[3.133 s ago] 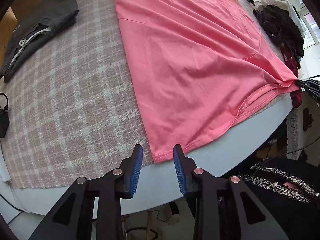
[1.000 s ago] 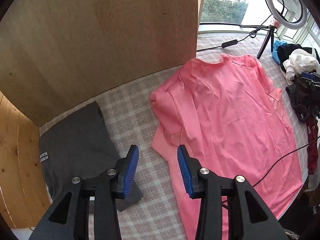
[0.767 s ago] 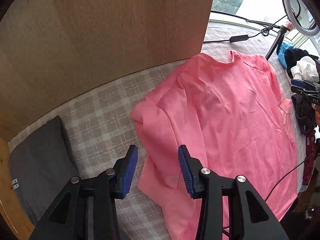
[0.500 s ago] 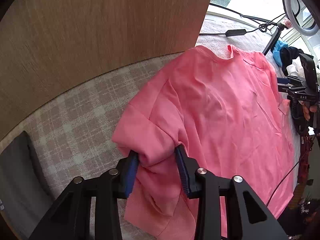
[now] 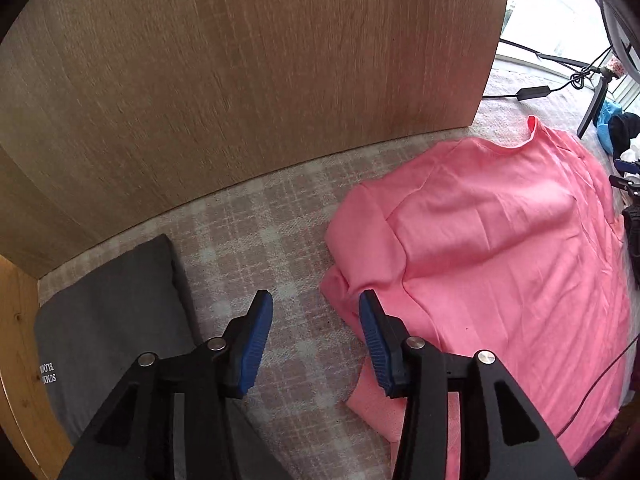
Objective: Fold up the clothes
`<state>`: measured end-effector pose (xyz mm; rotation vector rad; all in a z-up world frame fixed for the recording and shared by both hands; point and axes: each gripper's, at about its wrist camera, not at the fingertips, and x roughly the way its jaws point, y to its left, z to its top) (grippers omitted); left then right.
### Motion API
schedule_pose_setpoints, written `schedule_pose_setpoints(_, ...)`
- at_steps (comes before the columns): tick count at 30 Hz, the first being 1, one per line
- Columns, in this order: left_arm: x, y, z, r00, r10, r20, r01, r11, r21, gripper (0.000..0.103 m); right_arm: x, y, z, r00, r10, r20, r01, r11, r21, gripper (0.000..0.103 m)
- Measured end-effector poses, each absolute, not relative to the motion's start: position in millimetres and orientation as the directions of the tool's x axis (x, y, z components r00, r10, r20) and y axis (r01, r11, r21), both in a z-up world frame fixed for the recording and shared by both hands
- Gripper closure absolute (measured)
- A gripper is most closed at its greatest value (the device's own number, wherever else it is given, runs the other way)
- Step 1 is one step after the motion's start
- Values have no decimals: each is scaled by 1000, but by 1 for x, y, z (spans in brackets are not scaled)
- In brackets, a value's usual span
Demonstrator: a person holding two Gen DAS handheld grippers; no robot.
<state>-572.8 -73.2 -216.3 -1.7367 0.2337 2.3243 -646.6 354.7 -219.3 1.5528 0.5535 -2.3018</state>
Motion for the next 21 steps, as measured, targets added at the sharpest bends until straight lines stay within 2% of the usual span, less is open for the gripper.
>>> schedule_pose_setpoints(3, -569, -74, -220, -272, 80, -959, -295, -955, 4, 60, -649, 338, -215, -406, -36, -913, 470, -865, -174, 44)
schedule_pose_setpoints(13, -526, -60, -247, -182, 121, -976, -389, -920, -42, 62, -655, 310, -238, -345, -44, -937, 528, -835, -156, 44)
schedule_pose_setpoints(15, -519, -47, -246, -201, 135, -970, -416, -908, -41, 83, -657, 309, -244, -329, -40, -944, 525, -838, -147, 44)
schedule_pose_setpoints(16, -516, -42, -246, -187, 155, -970, -419, -906, -64, 99, -659, 309, -247, -322, -39, -946, 523, -840, -143, 44)
schedule_pose_setpoints(20, -498, -34, -234, -239, 46, -970, -402, -914, 55, 102, -664, 316, -247, -299, -66, -952, 501, -860, -98, 44)
schedule_pose_setpoints(21, -493, -43, -224, -276, 12, -961, -349, -933, 88, 102, -665, 318, -247, -295, -72, -953, 494, -865, -88, 44)
